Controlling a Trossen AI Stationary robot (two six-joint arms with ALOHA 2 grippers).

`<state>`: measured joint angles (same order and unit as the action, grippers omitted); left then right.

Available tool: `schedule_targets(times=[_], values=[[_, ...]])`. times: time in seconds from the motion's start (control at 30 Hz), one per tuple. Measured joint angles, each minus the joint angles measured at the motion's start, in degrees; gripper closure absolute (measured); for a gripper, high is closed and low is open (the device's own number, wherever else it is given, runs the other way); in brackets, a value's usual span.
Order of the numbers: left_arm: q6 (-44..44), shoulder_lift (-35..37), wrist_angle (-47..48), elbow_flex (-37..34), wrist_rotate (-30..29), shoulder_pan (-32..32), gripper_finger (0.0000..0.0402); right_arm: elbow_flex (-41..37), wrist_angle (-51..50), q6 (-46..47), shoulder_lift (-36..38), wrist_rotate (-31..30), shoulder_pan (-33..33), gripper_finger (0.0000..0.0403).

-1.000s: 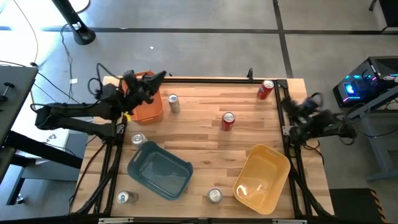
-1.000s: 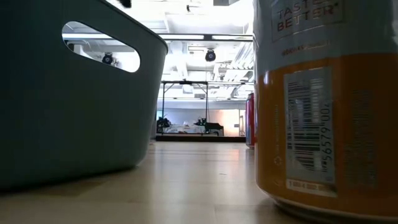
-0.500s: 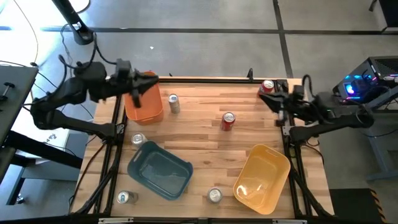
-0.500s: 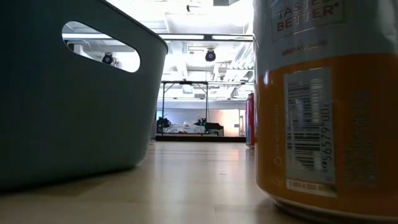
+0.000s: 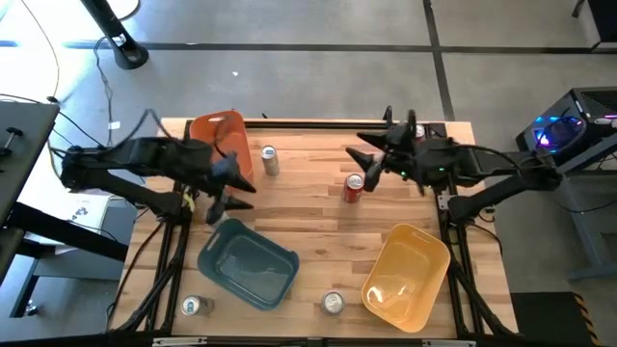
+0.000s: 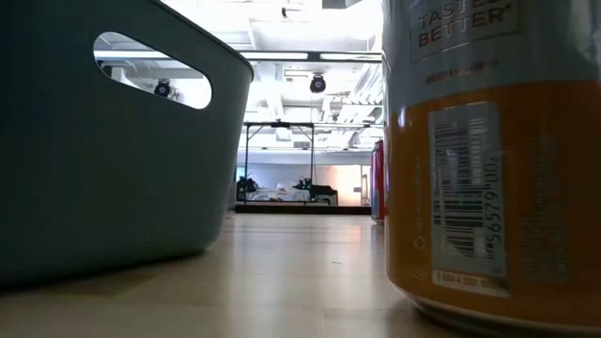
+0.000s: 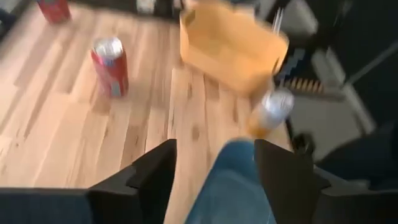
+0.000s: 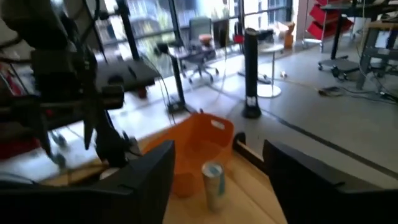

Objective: Sort soda cans
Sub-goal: Move the blue bin to the center of the table

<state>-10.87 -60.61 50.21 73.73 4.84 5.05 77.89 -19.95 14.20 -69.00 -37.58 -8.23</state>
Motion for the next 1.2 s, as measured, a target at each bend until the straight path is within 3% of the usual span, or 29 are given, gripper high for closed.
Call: schedule_targets(times=[0.23, 0.4, 0.67, 0.97, 1.1, 1.2], values=[[10.67, -10.88, 3.54, 0.02, -4.06, 3.48, 0.0150, 10.02, -15.05, -0.20, -5.28, 1.86, 0.00, 0.0135], [17.25, -22.07, 6.80, 0.02, -4.00, 5.40, 0.0144, 12.22, -24.83, 2.34, -5.48, 3.95, 0.00, 0.0134], [12.60, -35.41, 8.36, 0.02, -2.05, 9.00, 0.0144, 12.22, -37.56, 7.70, -5.09, 6.23, 0.00, 0.0134], [11.21, -43.79, 4.96, -2.45, -9.10, 10.04, 0.0145, 12.22, -39.12, 7.28, -5.09, 6.15, 0.00, 0.0134], [9.60, -44.65, 4.30, -2.74, -8.62, 9.41, 0.0173, 12.19, -39.14, 6.73, -5.09, 6.14, 0.00, 0.0134], [9.86, -44.47, 2.59, -2.67, -6.02, 9.17, 0.0244, 12.19, -39.27, 6.25, -5.09, 6.13, 0.00, 0.0134]])
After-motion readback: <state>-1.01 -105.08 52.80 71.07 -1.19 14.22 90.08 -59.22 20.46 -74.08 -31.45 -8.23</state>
